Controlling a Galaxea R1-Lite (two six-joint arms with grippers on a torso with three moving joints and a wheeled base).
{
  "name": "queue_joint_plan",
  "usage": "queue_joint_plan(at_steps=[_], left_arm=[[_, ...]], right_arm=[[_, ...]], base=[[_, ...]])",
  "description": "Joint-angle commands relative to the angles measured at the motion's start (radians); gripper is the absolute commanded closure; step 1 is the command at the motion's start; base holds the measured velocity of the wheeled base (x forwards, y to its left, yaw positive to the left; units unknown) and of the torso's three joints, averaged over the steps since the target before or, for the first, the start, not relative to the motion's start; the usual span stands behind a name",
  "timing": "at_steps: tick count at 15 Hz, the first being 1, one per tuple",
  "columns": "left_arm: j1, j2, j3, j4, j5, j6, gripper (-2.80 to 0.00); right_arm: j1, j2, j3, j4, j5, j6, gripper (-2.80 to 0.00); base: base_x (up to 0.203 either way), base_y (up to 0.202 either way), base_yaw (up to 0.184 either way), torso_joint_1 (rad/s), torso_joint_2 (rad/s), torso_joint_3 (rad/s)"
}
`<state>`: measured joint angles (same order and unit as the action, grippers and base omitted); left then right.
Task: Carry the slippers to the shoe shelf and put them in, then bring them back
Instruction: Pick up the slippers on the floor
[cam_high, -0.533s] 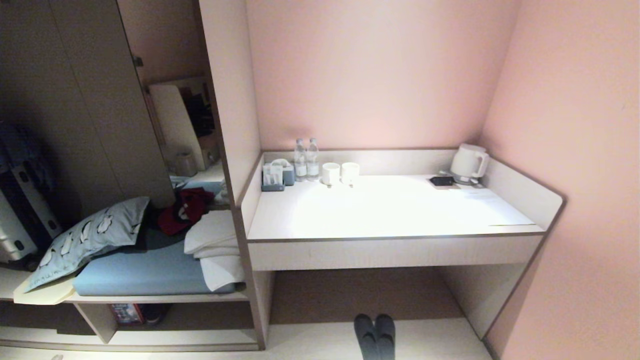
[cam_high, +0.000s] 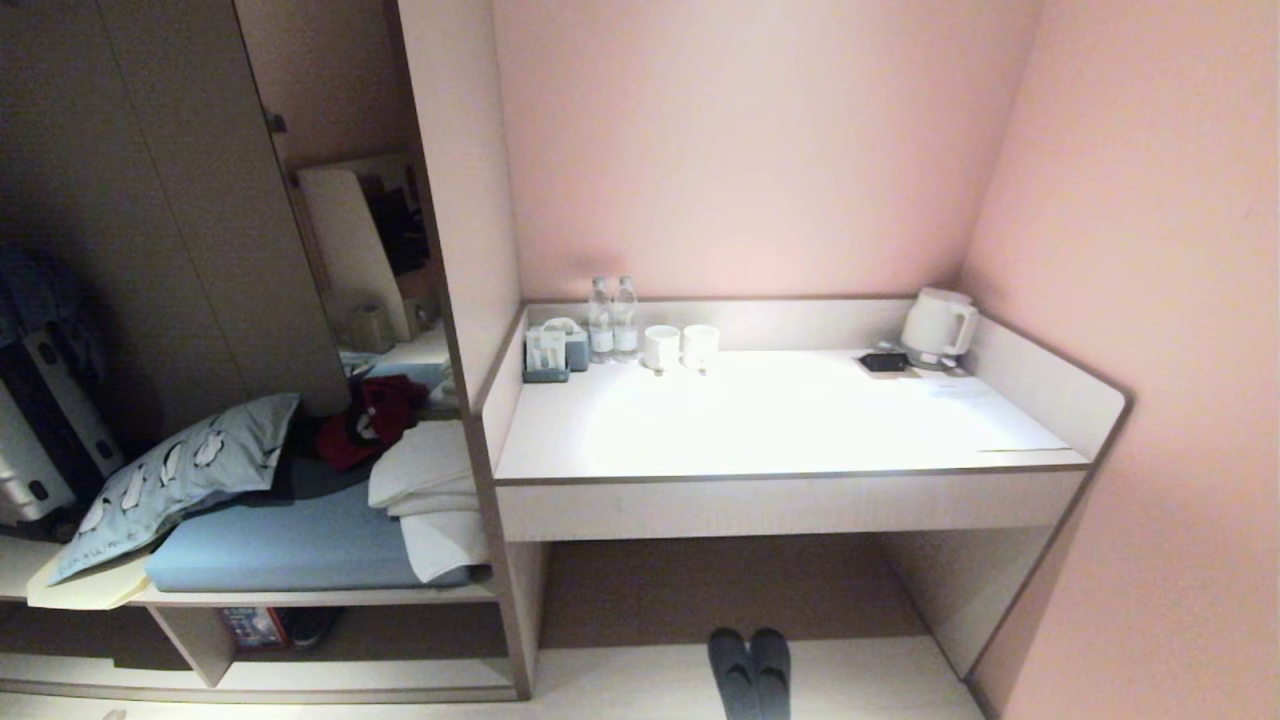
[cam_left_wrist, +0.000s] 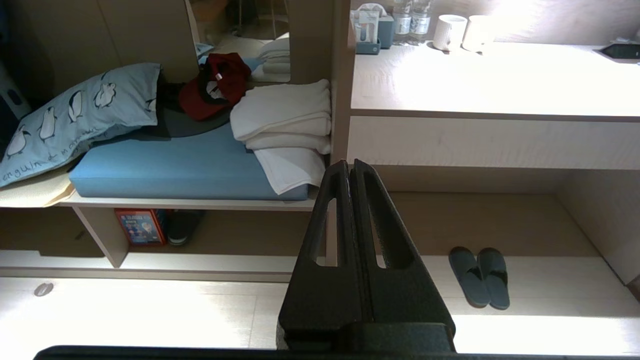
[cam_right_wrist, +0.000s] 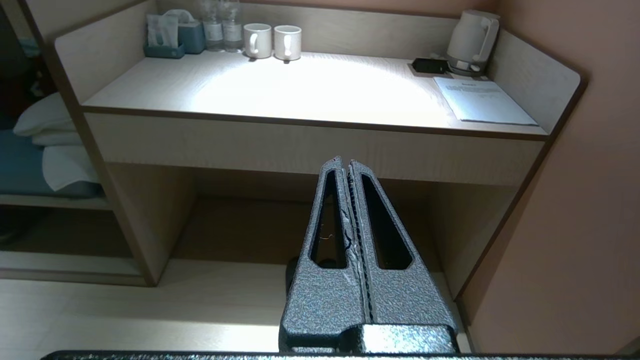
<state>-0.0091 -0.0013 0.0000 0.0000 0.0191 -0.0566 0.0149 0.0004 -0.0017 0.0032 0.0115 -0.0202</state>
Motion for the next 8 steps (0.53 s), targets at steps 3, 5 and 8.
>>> queue_joint_plan(at_steps=[3,5,8], left_arm=[[0.0,0.001,0.0,0.0,0.001,-0.002,0.0],[0.0,0.001,0.0,0.0,0.001,0.0,0.0],[0.0,0.001,0.0,0.0,0.001,-0.002,0.0]], right_arm=[[0.0,-0.002,0.0,-0.002,0.001,-0.007,0.0],[0.0,-0.002,0.0,-0.002,0.002,-0.007,0.0],[0.0,-0.002,0.0,-0.002,0.002,-0.007,0.0]], base=[[0.0,0.0,0.0,0.0,0.0,0.0],[0.0,0.0,0.0,0.0,0.0,0.0],[0.0,0.0,0.0,0.0,0.0,0.0]])
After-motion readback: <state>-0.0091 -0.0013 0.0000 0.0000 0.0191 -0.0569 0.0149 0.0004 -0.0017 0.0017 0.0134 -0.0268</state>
